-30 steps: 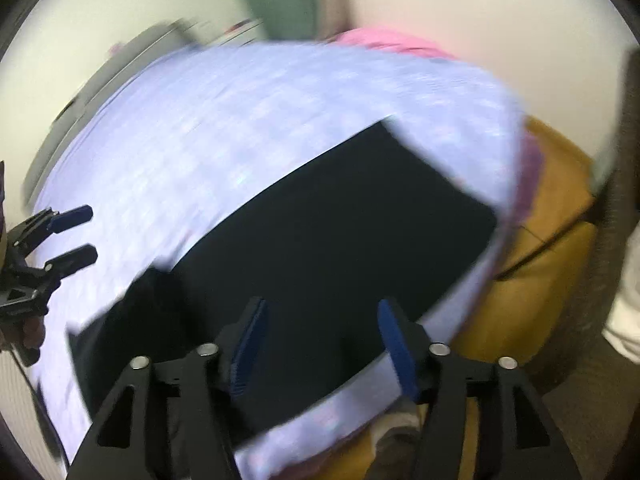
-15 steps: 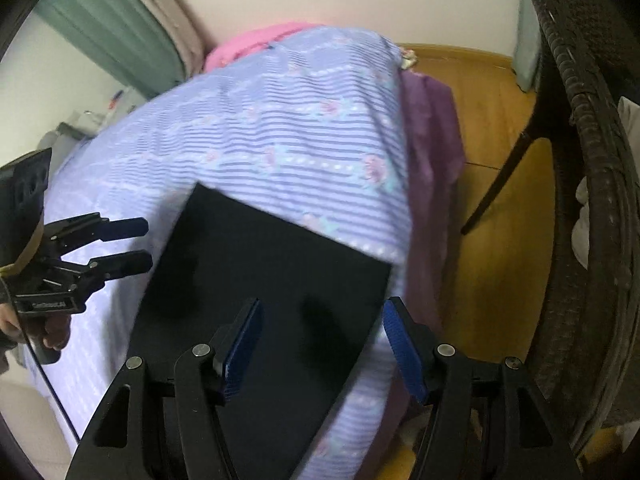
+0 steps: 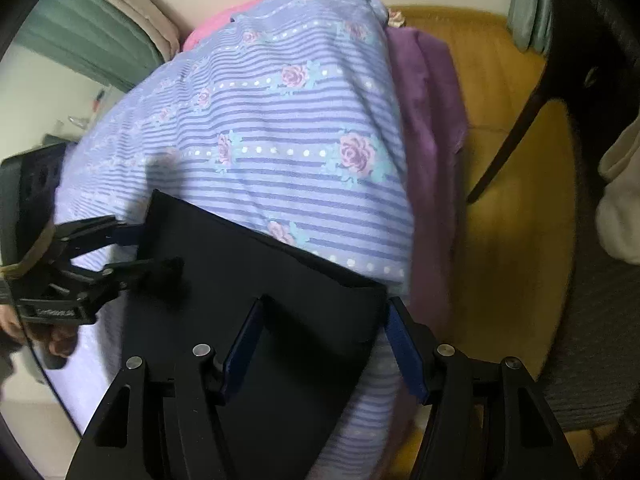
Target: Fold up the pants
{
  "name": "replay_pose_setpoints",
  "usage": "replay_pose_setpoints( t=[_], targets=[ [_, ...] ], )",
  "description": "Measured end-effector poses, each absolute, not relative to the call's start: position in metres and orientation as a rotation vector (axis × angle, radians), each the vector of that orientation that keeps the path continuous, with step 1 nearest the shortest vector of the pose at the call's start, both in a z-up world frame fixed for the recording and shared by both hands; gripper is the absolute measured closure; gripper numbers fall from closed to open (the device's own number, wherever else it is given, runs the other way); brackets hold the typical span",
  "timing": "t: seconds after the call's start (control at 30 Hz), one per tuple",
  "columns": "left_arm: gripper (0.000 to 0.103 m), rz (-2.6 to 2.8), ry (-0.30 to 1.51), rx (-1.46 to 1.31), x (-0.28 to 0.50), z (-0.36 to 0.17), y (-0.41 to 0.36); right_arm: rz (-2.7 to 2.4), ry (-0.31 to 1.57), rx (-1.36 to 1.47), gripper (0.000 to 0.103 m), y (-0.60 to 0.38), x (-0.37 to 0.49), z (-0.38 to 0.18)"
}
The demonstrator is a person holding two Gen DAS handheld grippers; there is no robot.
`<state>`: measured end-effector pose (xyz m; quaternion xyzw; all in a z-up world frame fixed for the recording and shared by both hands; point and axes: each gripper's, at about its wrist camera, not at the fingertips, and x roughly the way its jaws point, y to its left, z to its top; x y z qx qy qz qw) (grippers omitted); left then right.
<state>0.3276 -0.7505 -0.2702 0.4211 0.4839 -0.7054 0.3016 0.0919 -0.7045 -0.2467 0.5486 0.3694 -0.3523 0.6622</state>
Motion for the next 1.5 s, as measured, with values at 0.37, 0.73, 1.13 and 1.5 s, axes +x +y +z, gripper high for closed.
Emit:
replay_pose_setpoints(
  t=[0.37, 0.73, 1.13, 1.5],
  targets=[
    [0.084, -1.935, 1.227, 1.187, 0.306, -0.273, -0.745, -0.699, 0.829, 1.152, 0.057, -0.692, 0.095, -0.236],
    [0.088, -2.051, 1.016, 1.124, 0.295, -0.19, -0.705, -0.671, 0.725, 0.993, 0.085, -0.664, 0.078, -0.183],
    [0.088, -2.06, 0.805, 0.988, 0.32, -0.085, -0.552, -0.456, 0.565, 0.701, 0.085, -0.533, 0.084, -0.048],
    [0.088, -1.947, 0.759, 0.971, 0.344, -0.089, -0.319, -0.05, 0.642, 0.442, 0.085, -0.294, 0.139, -0.014]
  ],
)
